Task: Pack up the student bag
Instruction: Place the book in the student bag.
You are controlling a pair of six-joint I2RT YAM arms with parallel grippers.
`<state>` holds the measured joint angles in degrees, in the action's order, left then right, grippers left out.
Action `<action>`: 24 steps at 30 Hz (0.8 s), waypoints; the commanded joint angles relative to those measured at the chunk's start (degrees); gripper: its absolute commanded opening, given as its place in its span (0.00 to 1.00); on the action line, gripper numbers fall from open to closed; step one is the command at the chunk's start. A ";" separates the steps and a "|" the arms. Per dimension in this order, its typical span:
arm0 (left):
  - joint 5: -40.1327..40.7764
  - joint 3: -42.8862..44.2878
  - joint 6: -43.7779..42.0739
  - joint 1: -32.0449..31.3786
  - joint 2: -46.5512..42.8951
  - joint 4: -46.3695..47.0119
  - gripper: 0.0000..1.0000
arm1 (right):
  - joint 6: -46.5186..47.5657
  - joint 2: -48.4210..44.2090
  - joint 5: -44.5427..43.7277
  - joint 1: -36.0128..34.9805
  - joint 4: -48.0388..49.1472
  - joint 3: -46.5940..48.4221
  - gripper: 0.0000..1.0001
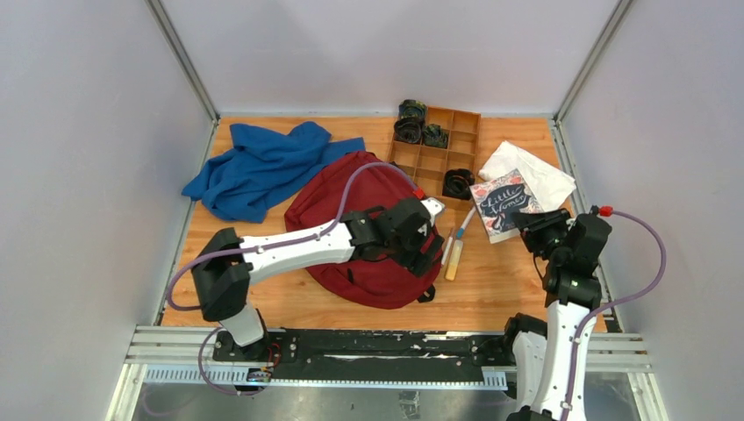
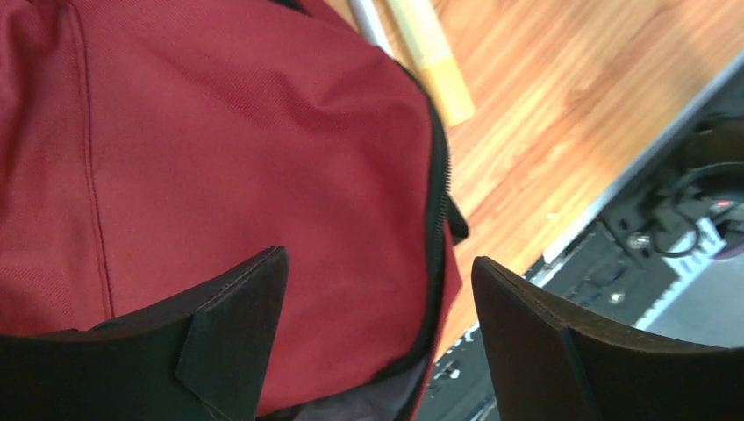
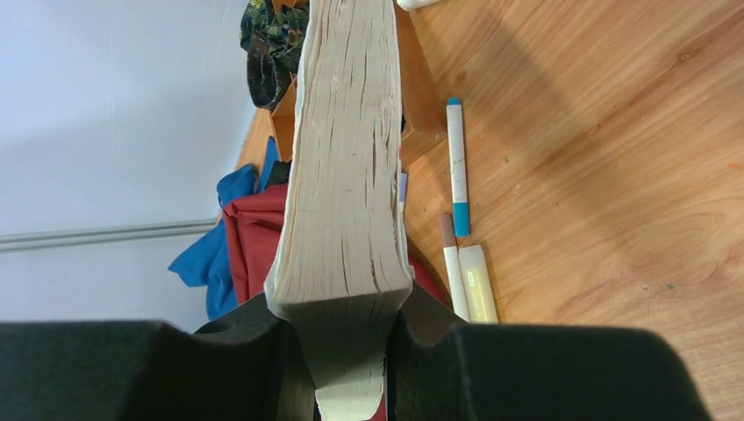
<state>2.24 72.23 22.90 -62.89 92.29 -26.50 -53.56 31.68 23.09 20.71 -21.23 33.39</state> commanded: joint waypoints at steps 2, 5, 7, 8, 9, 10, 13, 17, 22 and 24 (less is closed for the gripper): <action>1.85 4.12 -1.40 -2.56 4.81 -1.84 0.79 | 1.64 -0.95 1.78 0.85 0.80 1.86 0.00; 0.72 4.27 -0.17 -2.95 5.56 0.54 0.73 | 1.24 -1.34 2.13 0.91 1.00 0.77 0.00; -0.66 4.31 0.67 -2.94 6.00 1.99 0.71 | 0.65 -1.38 2.57 0.87 1.81 0.04 0.00; -0.89 4.25 1.20 -2.98 6.30 2.52 0.70 | 0.15 -1.32 2.90 0.83 2.35 -0.25 0.00; -0.62 4.26 1.65 -2.94 6.66 2.92 0.68 | -0.06 -1.21 3.23 0.82 2.87 -0.39 0.00; -0.13 4.41 1.97 -2.94 7.07 3.15 0.66 | -0.27 -1.00 3.58 0.85 3.27 -0.50 0.00; 2.21 5.42 2.14 -2.94 8.29 3.38 0.63 | -0.57 -0.62 4.20 0.87 4.19 -0.69 0.00; 3.65 7.69 1.14 -2.94 10.22 3.28 0.60 | -1.08 -0.57 4.75 0.82 4.97 -1.31 0.00; 3.62 9.42 0.83 -2.94 12.83 2.27 0.60 | -1.38 -0.73 5.32 0.87 5.34 -2.01 0.00; 4.22 9.80 0.67 -2.94 13.69 1.92 0.60 | -1.29 -0.70 5.51 0.82 5.69 -2.05 0.00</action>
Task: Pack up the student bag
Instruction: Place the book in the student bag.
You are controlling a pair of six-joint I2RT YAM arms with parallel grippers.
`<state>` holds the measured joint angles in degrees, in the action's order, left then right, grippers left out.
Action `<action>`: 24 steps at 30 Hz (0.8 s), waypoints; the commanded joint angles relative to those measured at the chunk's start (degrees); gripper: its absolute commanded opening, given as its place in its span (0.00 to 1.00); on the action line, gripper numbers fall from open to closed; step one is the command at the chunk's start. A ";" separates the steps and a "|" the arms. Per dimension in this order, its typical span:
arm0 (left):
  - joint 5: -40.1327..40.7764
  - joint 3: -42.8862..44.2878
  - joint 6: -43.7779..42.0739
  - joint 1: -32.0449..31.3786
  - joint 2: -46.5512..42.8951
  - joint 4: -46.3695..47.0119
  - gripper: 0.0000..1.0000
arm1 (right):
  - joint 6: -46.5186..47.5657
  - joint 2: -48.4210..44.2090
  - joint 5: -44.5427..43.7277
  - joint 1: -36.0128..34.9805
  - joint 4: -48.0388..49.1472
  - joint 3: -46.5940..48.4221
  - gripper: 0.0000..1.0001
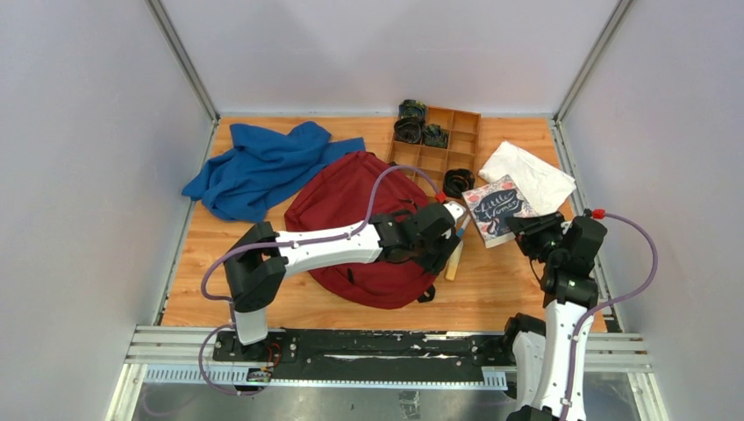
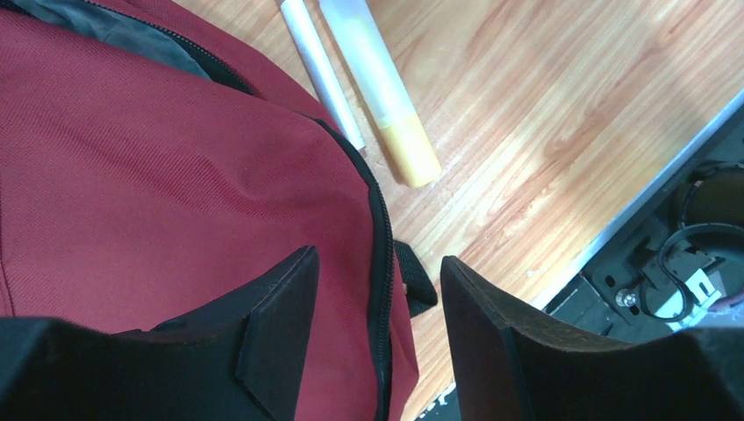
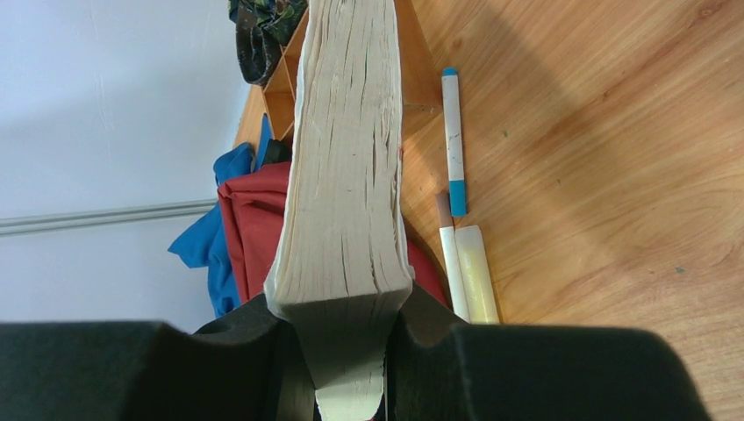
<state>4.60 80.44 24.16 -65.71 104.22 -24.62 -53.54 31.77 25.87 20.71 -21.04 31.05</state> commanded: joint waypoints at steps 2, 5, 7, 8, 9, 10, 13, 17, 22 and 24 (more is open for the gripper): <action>2.69 1.42 -0.45 -0.12 2.03 0.30 0.58 | -1.26 -0.74 2.78 0.83 5.70 0.37 0.00; 5.16 1.73 0.16 -0.12 1.95 0.04 0.52 | -1.45 -0.68 2.78 0.82 6.00 0.33 0.00; 7.28 2.45 -0.13 -0.08 2.03 -1.03 0.45 | -1.48 -0.57 2.95 0.83 6.08 0.33 0.00; 8.60 2.68 -0.39 0.01 2.03 -1.39 0.40 | -1.60 -0.50 3.00 0.81 6.09 0.31 0.00; 9.64 2.82 -0.77 0.09 2.05 -1.67 0.33 | -1.69 -0.41 3.12 0.82 6.16 0.29 0.00; 10.42 2.87 -1.05 0.30 1.96 -1.82 0.23 | -1.78 -0.32 3.28 0.82 6.35 0.26 0.00; 8.97 3.95 -1.10 2.11 1.81 -3.11 0.00 | -1.75 -0.38 3.44 0.78 6.36 0.09 0.00; 5.82 5.13 -1.17 5.29 -1.98 -6.15 0.00 | -1.32 -0.11 3.95 0.75 7.07 -0.75 0.00; -1.24 6.38 -1.50 13.07 -10.73 -9.02 0.00 | -0.49 1.12 6.97 0.74 8.86 -0.91 0.00; -3.96 6.99 -0.79 17.13 -13.44 -9.83 0.00 | 0.06 1.02 7.18 0.74 8.82 -0.30 0.00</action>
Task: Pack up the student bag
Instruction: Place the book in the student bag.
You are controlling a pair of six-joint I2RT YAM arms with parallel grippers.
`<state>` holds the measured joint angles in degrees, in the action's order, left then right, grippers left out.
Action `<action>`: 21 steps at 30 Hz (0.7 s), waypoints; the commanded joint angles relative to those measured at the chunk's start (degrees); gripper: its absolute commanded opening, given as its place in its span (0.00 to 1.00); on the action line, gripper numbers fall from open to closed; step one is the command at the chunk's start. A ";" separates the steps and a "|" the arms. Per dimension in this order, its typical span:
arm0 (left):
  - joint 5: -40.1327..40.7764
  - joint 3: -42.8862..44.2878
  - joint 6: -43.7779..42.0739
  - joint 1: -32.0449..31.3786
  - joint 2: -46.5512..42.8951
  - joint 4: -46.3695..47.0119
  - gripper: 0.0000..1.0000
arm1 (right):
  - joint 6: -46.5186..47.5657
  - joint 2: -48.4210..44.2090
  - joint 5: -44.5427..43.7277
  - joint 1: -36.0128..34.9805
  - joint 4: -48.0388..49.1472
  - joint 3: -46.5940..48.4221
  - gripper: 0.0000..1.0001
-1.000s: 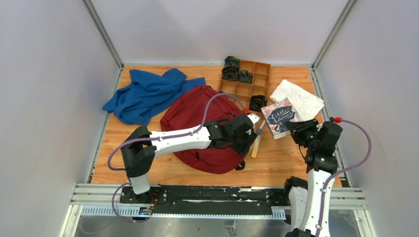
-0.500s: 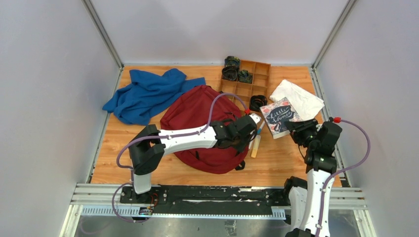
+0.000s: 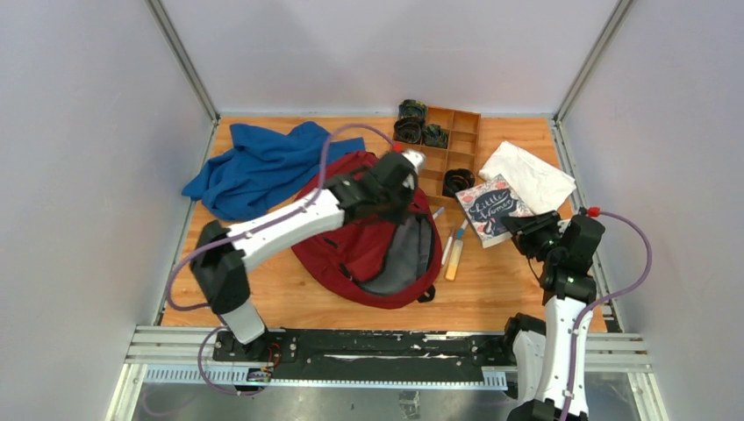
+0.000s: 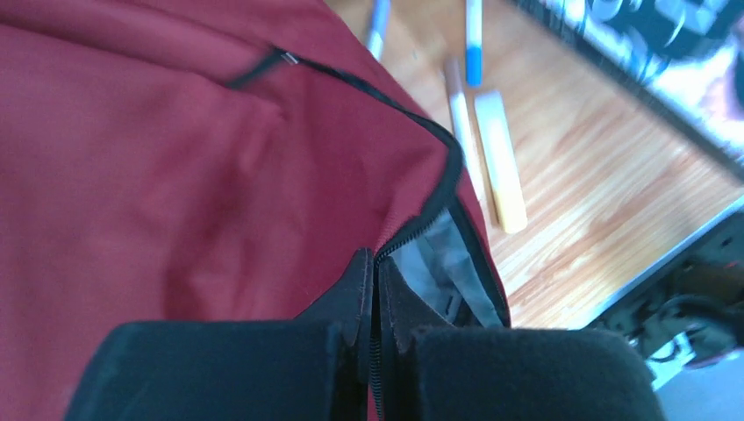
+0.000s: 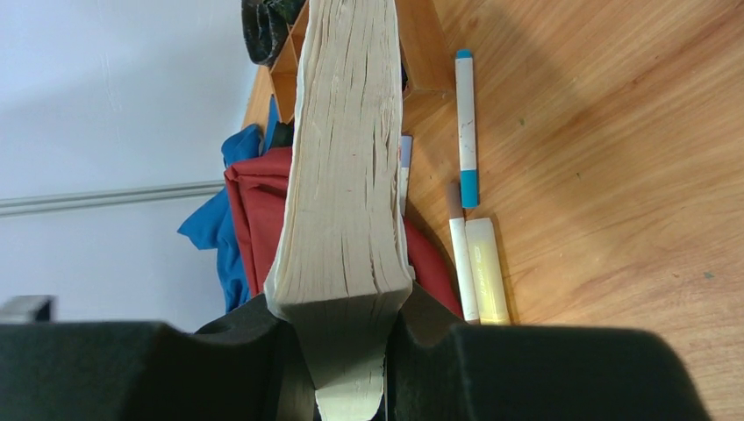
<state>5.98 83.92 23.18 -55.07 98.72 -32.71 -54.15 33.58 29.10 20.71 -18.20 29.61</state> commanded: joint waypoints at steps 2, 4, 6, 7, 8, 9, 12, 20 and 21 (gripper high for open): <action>-9.05 4.54 0.98 10.76 -9.97 -2.20 0.00 | 1.22 -0.73 4.78 0.68 6.20 1.97 0.00; -12.42 6.05 0.90 14.85 -11.26 -2.24 0.00 | 2.25 -0.68 6.67 0.53 6.17 3.33 0.00; -15.34 8.34 -0.53 17.51 -11.70 -3.03 0.00 | 2.59 -0.78 8.49 0.38 4.76 5.00 0.00; -16.99 9.73 -1.32 18.73 -11.52 -3.63 0.00 | 2.72 -0.94 9.72 0.19 4.15 5.89 0.00; -18.04 11.38 -1.72 19.61 -11.24 -4.53 0.00 | 2.66 -1.07 11.07 -0.17 3.65 6.32 0.00; -19.42 13.28 -1.81 20.42 -10.96 -5.01 0.00 | 2.57 -1.19 12.20 -0.84 3.32 6.48 0.00; -23.22 16.32 -0.80 21.63 -10.10 -5.52 0.00 | 4.24 -1.98 15.64 -3.22 3.00 6.44 0.00; -28.53 15.63 1.95 21.80 -10.53 -3.10 0.00 | 11.24 -3.59 25.07 -9.25 0.65 6.85 0.00; -29.01 15.05 2.33 21.79 -10.80 -2.18 0.00 | 12.48 -3.98 24.04 -10.74 -0.28 7.39 0.00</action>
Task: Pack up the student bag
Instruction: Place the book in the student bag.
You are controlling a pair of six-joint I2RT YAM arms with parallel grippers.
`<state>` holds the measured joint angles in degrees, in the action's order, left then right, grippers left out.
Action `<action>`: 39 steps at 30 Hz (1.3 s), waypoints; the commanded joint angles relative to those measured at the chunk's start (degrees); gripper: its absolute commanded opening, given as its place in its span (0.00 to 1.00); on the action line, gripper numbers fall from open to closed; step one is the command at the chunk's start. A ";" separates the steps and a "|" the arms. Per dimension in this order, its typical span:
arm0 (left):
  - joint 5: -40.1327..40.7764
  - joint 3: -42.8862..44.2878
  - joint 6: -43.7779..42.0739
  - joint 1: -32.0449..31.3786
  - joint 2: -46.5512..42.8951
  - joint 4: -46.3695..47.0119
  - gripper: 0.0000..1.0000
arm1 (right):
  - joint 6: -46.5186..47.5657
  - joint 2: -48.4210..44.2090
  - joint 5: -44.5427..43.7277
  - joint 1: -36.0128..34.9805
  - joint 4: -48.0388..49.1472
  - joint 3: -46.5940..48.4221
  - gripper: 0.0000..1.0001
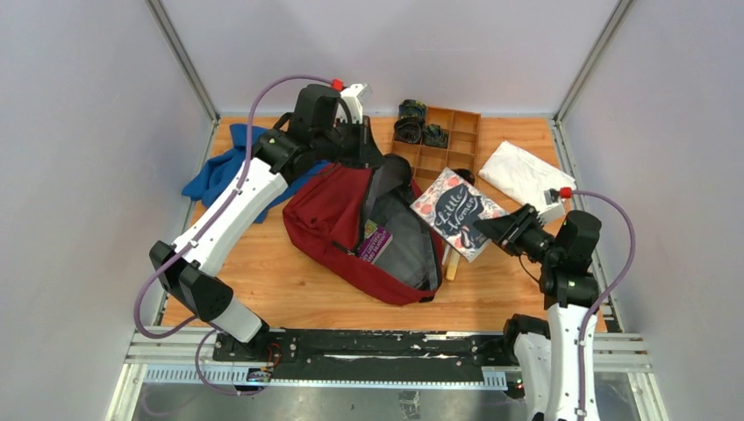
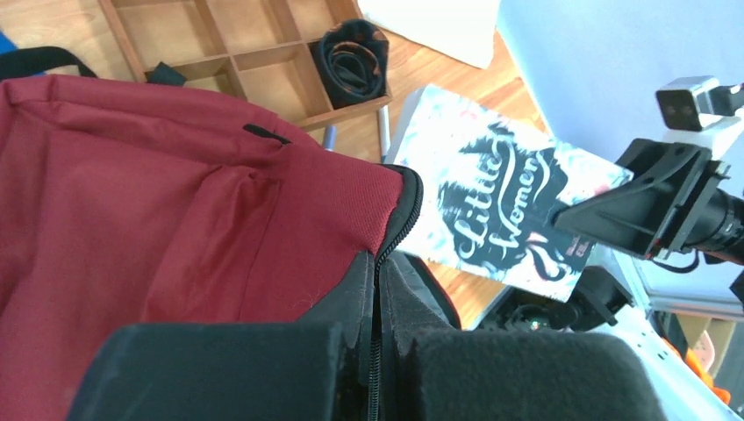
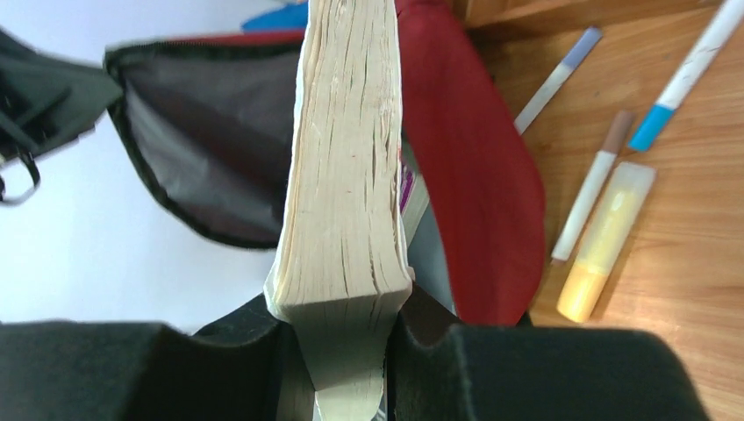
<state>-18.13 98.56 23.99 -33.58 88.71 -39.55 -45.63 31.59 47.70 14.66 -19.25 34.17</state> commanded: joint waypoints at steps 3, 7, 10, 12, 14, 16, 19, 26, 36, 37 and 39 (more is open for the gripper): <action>-6.16 -0.42 2.49 0.29 -0.88 6.23 0.00 | 3.17 -1.95 2.60 -10.35 2.51 2.45 0.00; -7.68 -0.41 3.54 0.27 -0.37 6.92 0.00 | 0.96 0.92 -8.53 -24.00 5.59 -0.57 0.00; -7.89 -1.07 4.74 0.42 -0.72 8.26 0.00 | -1.73 4.68 -17.34 -32.88 11.36 -3.32 0.00; -8.11 -1.09 5.35 0.43 -0.66 8.30 0.00 | -4.48 8.47 -20.14 -36.24 18.21 -5.18 0.00; -9.05 -1.25 6.15 0.50 -0.61 8.53 0.00 | -5.77 12.88 -23.68 -39.08 22.73 -5.32 0.00; -10.60 -2.41 6.97 0.45 -1.00 9.65 0.00 | -7.72 17.37 -28.70 -41.56 24.46 -5.53 0.00; -12.01 -4.52 7.75 0.50 -2.16 11.48 0.00 | -14.16 23.85 -36.30 -44.47 33.43 -8.56 0.00; -15.58 -5.72 8.07 0.46 -3.10 11.30 0.00 | -16.96 40.01 -46.19 -53.28 36.69 -0.07 0.00; -13.50 -5.68 8.33 0.46 -4.87 9.01 0.00 | -23.30 61.13 -55.57 -61.21 42.15 11.00 0.00; -13.30 -5.81 8.37 0.52 -5.09 8.99 0.00 | -23.45 62.01 -54.12 -61.28 42.72 11.00 0.09; -13.01 -6.28 8.49 0.47 -5.41 9.17 0.00 | -24.12 61.49 -53.81 -61.65 43.48 9.13 0.43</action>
<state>-30.35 92.38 31.75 -33.45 86.30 -32.71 -68.55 91.64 -3.01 -45.82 23.70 44.36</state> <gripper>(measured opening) 0.020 0.291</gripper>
